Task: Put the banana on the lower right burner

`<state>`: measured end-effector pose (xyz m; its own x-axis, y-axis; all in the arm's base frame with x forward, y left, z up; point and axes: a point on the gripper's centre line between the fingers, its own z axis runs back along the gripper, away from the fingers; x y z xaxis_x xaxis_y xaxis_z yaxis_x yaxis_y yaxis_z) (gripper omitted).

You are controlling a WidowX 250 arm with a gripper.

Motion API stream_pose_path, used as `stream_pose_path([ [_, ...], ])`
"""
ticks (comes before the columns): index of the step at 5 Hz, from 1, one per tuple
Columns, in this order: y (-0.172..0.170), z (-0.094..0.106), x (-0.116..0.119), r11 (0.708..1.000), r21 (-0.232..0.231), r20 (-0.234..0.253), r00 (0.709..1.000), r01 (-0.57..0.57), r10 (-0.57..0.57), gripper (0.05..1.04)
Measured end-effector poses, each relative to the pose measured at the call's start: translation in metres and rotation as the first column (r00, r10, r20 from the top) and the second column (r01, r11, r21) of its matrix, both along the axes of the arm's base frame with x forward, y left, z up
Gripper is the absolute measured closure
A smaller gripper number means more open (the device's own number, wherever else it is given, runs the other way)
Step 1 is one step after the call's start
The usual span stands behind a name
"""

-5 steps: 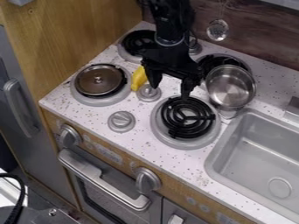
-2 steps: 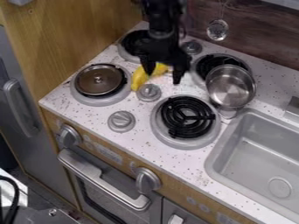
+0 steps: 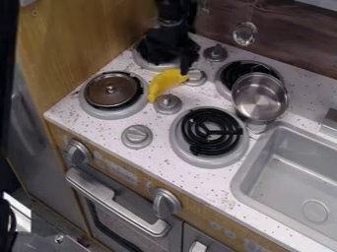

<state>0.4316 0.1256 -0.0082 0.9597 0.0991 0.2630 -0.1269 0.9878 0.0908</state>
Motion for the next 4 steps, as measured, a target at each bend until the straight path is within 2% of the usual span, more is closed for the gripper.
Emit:
stream_pose_path([
  [1,0.011,-0.021,-0.003,1.000,-0.020,-0.056,0.998,0.016,-0.017,0.084],
  [2,0.008,-0.047,-0.006,0.996,-0.080,-0.088,0.995,0.029,-0.036,0.084],
  [3,0.009,-0.055,-0.003,0.996,-0.084,-0.121,0.992,0.035,-0.045,0.115],
  [4,0.011,-0.054,0.002,0.997,-0.073,-0.094,0.995,0.027,-0.034,0.384],
])
